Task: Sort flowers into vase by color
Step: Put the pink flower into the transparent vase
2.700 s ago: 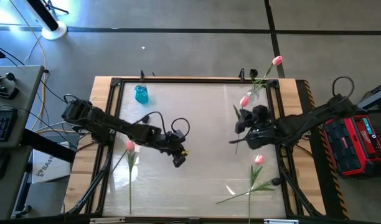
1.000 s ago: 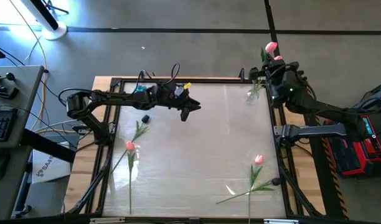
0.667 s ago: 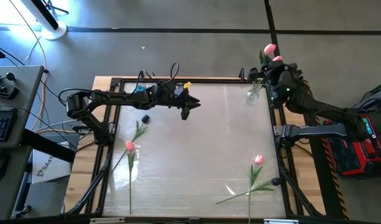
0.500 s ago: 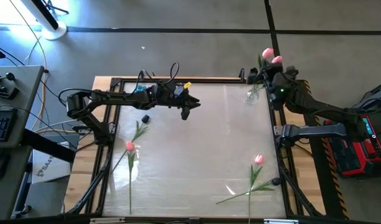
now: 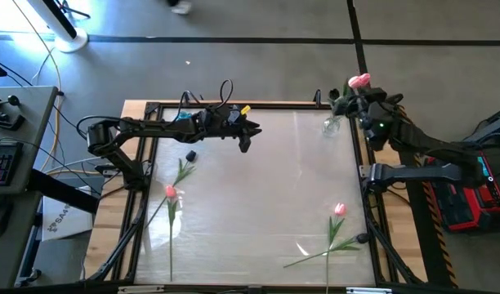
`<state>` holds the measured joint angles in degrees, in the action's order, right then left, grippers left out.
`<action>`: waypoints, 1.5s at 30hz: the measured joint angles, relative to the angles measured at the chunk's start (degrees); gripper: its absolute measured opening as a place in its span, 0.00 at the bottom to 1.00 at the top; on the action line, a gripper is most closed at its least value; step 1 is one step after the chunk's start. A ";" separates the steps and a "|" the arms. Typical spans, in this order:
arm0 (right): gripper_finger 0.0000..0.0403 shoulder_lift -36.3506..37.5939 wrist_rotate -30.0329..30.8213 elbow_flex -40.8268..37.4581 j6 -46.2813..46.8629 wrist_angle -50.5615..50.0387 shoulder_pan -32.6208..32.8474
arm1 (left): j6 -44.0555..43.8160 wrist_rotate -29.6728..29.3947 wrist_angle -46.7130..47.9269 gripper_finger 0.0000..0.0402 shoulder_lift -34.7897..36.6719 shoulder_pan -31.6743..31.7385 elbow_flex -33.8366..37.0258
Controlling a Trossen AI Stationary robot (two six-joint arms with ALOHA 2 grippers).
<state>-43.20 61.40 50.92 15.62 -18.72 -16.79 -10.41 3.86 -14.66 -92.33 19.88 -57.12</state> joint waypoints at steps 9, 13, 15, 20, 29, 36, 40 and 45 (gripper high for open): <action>0.51 5.04 -10.95 0.00 11.44 -8.06 0.35 | -7.34 -7.32 0.74 0.23 0.00 -0.87 0.00; 0.56 5.76 -19.76 0.00 18.47 -14.05 0.35 | -8.57 -7.49 1.39 0.23 0.00 -0.98 0.00; 0.57 5.86 -23.95 0.00 21.38 -17.14 0.35 | -10.29 -7.85 1.84 0.23 0.00 -1.19 0.00; 0.58 6.08 -29.47 0.00 25.98 -23.05 0.35 | -12.02 -11.23 2.68 0.23 0.00 -2.92 0.00; 0.58 9.75 -42.54 0.00 27.70 -23.44 0.34 | -13.51 -13.05 5.71 0.23 0.15 -7.57 0.02; 0.58 15.19 -39.52 1.26 33.39 -24.96 0.35 | -15.21 -17.11 6.83 0.23 0.15 -10.78 0.02; 0.58 15.25 -30.20 3.17 30.40 -26.17 0.17 | -16.41 -19.91 4.88 0.23 0.17 -11.24 0.02; 0.58 11.58 -28.90 4.29 27.54 -29.18 -2.12 | -18.71 -18.82 4.55 0.23 0.29 -9.86 0.02</action>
<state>-31.62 32.50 55.21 43.17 -47.91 -18.92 -29.13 -14.96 -10.10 -92.05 10.02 -57.10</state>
